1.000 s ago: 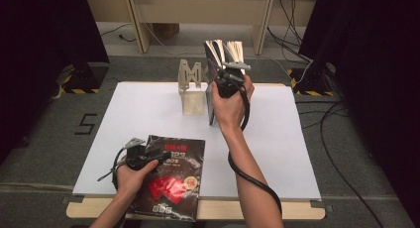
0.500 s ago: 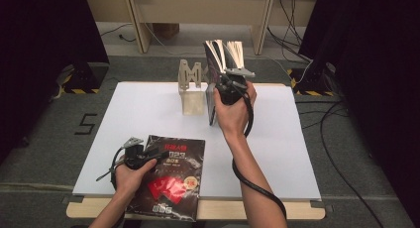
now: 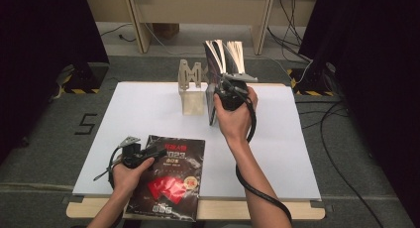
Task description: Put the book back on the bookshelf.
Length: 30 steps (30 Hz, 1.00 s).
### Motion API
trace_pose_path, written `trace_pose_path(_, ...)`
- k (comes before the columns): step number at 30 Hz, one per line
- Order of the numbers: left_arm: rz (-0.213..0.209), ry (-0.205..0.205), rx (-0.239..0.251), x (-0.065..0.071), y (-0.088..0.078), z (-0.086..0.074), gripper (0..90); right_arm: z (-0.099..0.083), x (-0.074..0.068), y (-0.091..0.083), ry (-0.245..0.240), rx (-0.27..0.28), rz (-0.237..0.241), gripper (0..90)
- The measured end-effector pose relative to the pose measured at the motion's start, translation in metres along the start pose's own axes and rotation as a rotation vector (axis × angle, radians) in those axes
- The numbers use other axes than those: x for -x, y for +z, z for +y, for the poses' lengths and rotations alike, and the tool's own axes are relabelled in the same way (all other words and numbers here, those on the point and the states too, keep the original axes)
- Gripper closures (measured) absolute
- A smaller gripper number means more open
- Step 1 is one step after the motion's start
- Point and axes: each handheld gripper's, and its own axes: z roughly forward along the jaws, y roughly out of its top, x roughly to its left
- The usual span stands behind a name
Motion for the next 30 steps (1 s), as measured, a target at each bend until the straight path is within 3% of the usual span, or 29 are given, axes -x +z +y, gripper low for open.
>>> trace_pose_path(10, 0.016, 0.008, 0.002, -0.004, -0.003, 0.003, 44.1, -0.013, -0.004, -0.006, -0.039, -0.022, 0.021, 61.1)
trace_pose_path(19, 0.042, 0.000, 0.013, -0.010, -0.006, 0.008, 44.6, -0.032, 0.006, -0.008, -0.040, -0.064, 0.029, 59.7)
trace_pose_path(27, 0.095, -0.012, 0.004, -0.021, -0.011, 0.010, 44.4, -0.050, 0.011, -0.017, -0.063, -0.089, 0.041, 58.9)
trace_pose_path(30, 0.143, -0.019, -0.012, -0.028, -0.013, 0.009, 45.2, -0.057, 0.013, -0.019, -0.080, -0.113, 0.048, 59.0)
